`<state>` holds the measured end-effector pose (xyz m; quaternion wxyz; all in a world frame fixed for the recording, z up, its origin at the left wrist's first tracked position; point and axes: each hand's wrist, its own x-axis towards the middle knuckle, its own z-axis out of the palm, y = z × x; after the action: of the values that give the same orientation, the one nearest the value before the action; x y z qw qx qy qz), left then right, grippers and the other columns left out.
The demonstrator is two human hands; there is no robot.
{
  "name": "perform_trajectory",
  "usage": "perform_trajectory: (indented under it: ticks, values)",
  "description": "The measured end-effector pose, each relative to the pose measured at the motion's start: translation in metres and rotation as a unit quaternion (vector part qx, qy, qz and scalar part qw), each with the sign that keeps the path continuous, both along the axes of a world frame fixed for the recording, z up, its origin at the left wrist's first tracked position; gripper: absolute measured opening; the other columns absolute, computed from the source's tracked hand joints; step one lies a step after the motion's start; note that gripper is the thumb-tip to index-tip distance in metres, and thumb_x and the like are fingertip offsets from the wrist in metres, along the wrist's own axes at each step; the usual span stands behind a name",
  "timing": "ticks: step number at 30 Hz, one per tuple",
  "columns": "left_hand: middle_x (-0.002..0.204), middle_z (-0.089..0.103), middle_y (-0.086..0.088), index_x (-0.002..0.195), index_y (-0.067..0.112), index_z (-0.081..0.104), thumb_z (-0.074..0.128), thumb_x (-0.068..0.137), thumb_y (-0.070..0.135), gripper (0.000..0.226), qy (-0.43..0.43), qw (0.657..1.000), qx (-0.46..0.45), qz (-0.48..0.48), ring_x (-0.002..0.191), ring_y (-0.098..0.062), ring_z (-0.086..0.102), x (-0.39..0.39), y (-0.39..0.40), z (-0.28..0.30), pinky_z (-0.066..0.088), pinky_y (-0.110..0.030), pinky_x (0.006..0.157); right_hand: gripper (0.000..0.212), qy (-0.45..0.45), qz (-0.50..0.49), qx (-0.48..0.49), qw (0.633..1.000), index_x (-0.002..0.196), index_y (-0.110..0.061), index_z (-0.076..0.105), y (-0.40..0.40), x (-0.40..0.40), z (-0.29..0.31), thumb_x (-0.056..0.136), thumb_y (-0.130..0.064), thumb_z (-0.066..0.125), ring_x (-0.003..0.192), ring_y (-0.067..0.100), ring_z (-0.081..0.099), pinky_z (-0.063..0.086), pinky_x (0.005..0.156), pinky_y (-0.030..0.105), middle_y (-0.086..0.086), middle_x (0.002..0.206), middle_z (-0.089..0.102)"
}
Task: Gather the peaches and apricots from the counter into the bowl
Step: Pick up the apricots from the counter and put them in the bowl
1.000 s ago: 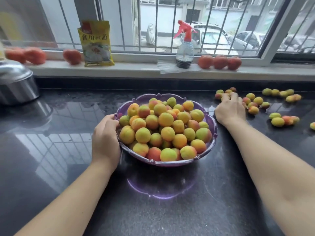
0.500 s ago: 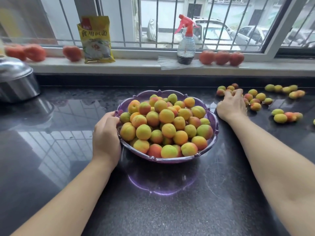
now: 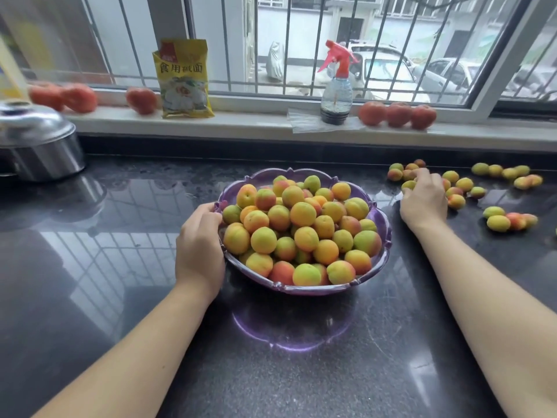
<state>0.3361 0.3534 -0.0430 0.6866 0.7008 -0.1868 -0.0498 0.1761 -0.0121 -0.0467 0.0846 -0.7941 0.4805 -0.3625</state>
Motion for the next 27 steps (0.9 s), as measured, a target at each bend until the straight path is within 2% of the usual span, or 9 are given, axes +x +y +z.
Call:
perform_trajectory:
  ticks: [4,6,9,11,13,16,18,21,27]
  values:
    - [0.082,0.068,0.004,0.083,0.021,0.069,0.041,0.085,0.036,0.032,-0.004,1.0,0.012,-0.005,0.072,-0.003,0.055,-0.003,0.001,0.003,0.044,-0.041,0.075,0.034,-0.102,0.073,0.027,0.992,0.132,-0.015,0.066,0.031,-0.012,0.018,0.098,-0.014,0.06,0.122,0.035,0.054,0.039,0.111,0.039,0.02,0.132,0.056]
    - [0.08,0.068,0.006,0.083,0.02,0.068,0.04,0.085,0.037,0.032,-0.003,1.0,0.018,-0.006,0.076,-0.006,0.057,-0.004,0.001,0.005,0.044,-0.041,0.076,0.031,-0.146,0.13,0.069,0.978,0.127,-0.02,0.069,0.062,-0.019,0.04,0.097,-0.019,0.063,0.113,0.027,0.063,0.049,0.104,0.039,0.014,0.128,0.062]
    - [0.082,0.069,0.0,0.085,0.013,0.068,0.041,0.085,0.037,0.036,0.008,1.0,0.022,-0.012,0.082,-0.016,0.059,-0.006,0.004,0.006,0.046,-0.043,0.079,0.031,-0.202,0.254,0.157,0.933,0.125,-0.026,0.068,0.133,-0.033,0.088,0.095,-0.016,0.068,0.1,0.015,0.072,0.056,0.09,0.029,0.003,0.112,0.073]
    - [0.087,0.07,-0.007,0.088,0.009,0.067,0.042,0.084,0.037,0.038,0.015,0.999,0.023,-0.018,0.085,-0.022,0.06,-0.007,0.005,0.009,0.048,-0.048,0.082,0.031,-0.165,0.345,0.199,0.902,0.123,-0.023,0.067,0.182,-0.042,0.113,0.094,-0.011,0.07,0.092,0.008,0.074,0.058,0.08,0.02,-0.003,0.104,0.075]
    - [0.089,0.071,-0.008,0.09,0.007,0.067,0.042,0.085,0.038,0.04,0.018,0.999,0.024,-0.022,0.087,-0.024,0.061,-0.009,0.007,0.011,0.048,-0.047,0.082,0.029,-0.093,0.401,0.204,0.888,0.118,-0.024,0.069,0.219,-0.044,0.122,0.09,-0.016,0.074,0.087,0.005,0.073,0.057,0.075,0.016,-0.008,0.098,0.076]
    - [0.085,0.07,-0.002,0.09,0.009,0.068,0.042,0.09,0.036,0.037,0.015,0.999,0.034,-0.032,0.083,-0.015,0.059,-0.012,0.011,0.014,0.045,-0.037,0.074,0.026,0.052,0.39,0.088,0.915,0.108,-0.028,0.073,0.242,-0.037,0.109,0.084,-0.031,0.081,0.083,0.002,0.064,0.048,0.073,0.013,-0.019,0.087,0.067]
    - [0.081,0.068,0.002,0.086,0.013,0.066,0.042,0.091,0.037,0.035,0.011,0.998,0.046,-0.039,0.083,-0.014,0.059,-0.013,0.013,0.015,0.045,-0.038,0.074,0.026,0.107,0.394,0.025,0.913,0.105,-0.028,0.074,0.249,-0.031,0.098,0.082,-0.037,0.082,0.088,0.002,0.057,0.045,0.078,0.017,-0.02,0.09,0.064]
    - [0.084,0.07,-0.002,0.088,0.012,0.066,0.04,0.088,0.042,0.04,0.011,0.997,0.056,-0.042,0.09,-0.024,0.064,-0.011,0.013,0.014,0.049,-0.049,0.084,0.024,0.121,0.4,-0.027,0.908,0.103,-0.03,0.073,0.254,-0.025,0.089,0.083,-0.043,0.079,0.097,0.004,0.048,0.041,0.088,0.025,-0.022,0.097,0.061]
    - [0.089,0.071,-0.007,0.09,0.008,0.065,0.039,0.088,0.042,0.043,-0.001,0.997,0.062,-0.045,0.093,-0.029,0.063,-0.01,0.014,0.014,0.051,-0.052,0.086,0.013,0.116,0.399,-0.058,0.908,0.092,-0.03,0.071,0.255,-0.017,0.086,0.087,-0.041,0.075,0.088,0.002,0.047,0.034,0.08,0.022,-0.022,0.086,0.058]
